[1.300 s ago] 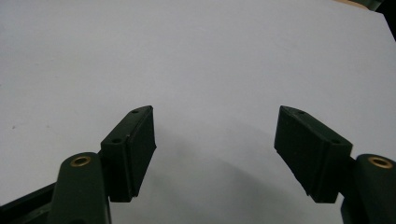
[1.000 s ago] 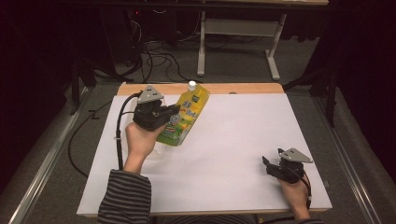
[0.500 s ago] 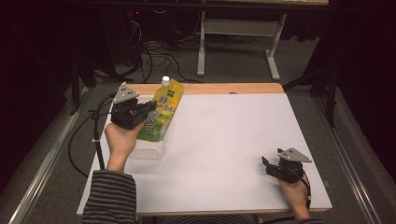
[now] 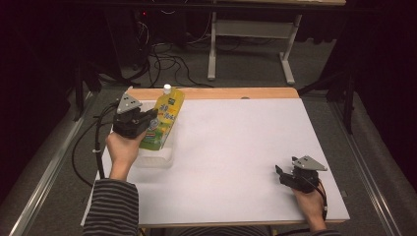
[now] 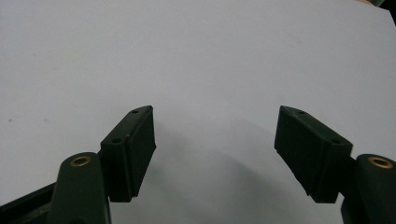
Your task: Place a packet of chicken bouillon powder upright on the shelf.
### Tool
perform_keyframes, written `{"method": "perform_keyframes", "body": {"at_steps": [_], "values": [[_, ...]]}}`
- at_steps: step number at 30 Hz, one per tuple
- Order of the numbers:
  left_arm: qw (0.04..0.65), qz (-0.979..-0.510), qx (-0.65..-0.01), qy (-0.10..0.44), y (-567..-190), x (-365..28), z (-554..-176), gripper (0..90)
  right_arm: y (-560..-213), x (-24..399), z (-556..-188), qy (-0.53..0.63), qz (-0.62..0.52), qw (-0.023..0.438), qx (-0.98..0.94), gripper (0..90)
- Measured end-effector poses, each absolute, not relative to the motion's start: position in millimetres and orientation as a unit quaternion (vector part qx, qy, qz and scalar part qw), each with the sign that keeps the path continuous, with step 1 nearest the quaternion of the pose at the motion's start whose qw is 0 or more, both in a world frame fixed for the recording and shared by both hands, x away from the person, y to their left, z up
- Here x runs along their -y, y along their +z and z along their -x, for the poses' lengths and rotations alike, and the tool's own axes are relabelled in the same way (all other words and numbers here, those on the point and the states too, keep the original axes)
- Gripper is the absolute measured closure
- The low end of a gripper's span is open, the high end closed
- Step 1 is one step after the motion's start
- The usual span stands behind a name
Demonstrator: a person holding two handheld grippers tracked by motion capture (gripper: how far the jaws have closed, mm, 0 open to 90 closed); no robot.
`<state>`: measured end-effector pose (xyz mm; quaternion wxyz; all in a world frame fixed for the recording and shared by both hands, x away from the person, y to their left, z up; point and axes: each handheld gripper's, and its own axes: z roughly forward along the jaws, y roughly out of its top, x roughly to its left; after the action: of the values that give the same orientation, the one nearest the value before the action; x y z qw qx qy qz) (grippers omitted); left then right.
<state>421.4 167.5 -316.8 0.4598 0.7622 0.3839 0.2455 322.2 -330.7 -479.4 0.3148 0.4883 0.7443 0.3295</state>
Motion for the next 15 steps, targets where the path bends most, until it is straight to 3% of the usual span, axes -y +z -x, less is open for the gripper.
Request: {"method": "perform_keyframes", "body": {"at_steps": [15], "values": [[0.474,-0.759,-0.364,0.257,-339,-155,-424,90.0,-479,331,-322,0.331,-0.487,0.317,-0.744,29.6]]}}
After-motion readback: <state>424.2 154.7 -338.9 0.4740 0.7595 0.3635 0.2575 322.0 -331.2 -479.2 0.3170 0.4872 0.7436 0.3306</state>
